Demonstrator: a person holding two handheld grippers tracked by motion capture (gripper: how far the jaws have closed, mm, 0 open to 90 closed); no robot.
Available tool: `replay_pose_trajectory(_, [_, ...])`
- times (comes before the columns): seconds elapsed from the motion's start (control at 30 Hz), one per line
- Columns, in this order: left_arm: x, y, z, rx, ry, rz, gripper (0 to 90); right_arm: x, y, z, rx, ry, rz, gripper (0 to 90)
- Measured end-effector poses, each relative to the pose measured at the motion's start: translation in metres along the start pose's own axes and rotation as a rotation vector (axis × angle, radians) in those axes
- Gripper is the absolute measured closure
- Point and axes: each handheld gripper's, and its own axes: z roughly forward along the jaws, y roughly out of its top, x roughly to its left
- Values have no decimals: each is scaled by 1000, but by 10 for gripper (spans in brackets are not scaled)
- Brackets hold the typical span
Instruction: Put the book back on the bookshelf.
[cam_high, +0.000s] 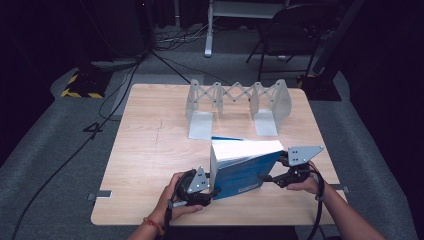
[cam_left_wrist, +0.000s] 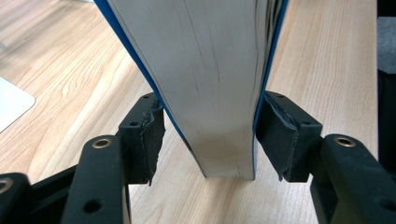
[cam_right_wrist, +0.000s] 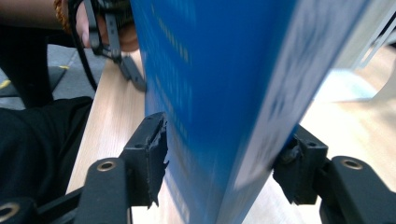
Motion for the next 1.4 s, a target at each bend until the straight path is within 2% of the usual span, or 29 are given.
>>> replay_pose_trajectory(0.07, [0,0,0,2,10,5,430,0,6,-3,-31,7,17,442])
replay_pose_trajectory(0.17, [0,1,0,7,31,12,435,3,8,-6,-32,1,9,472])
replay_pose_trajectory(0.27, [4,1,0,-1,54,-10,439,8,11,-10,-51,16,-11,535])
replay_pose_trajectory(0.33, [6,1,1,-6,54,-23,438,11,13,-11,-50,15,-17,551])
replay_pose_trajectory(0.4, [9,2,2,-10,74,-29,433,17,17,-13,-46,23,-40,581])
replay_pose_trajectory(0.5, [13,4,5,-22,97,-34,434,24,21,-13,-31,-4,-50,592])
replay_pose_trajectory(0.6, [18,7,8,-37,115,-36,428,30,24,-12,-15,-54,-44,592])
replay_pose_trajectory(0.67, [19,8,10,-46,113,-43,422,31,24,-12,-13,-69,-41,591])
replay_pose_trajectory(0.77, [22,15,14,-67,120,-44,412,35,24,-13,-9,-106,-28,589])
replay_pose_trajectory(0.8, [24,19,16,-77,130,-32,400,35,24,-14,-6,-113,-27,588])
replay_pose_trajectory(1.0, [28,29,24,-115,112,-48,340,35,23,-21,4,-142,-18,588])
replay_pose_trajectory(1.13, [29,32,28,-144,62,-65,314,34,23,-24,12,-148,-5,586])
replay_pose_trajectory(1.23, [27,31,30,-145,66,-72,284,34,26,-24,26,-147,8,583])
replay_pose_trajectory(1.37, [26,30,29,-140,68,-76,297,33,40,-30,6,-154,37,575])
replay_pose_trajectory(1.4, [25,29,29,-136,67,-79,300,32,45,-31,18,-151,46,574])
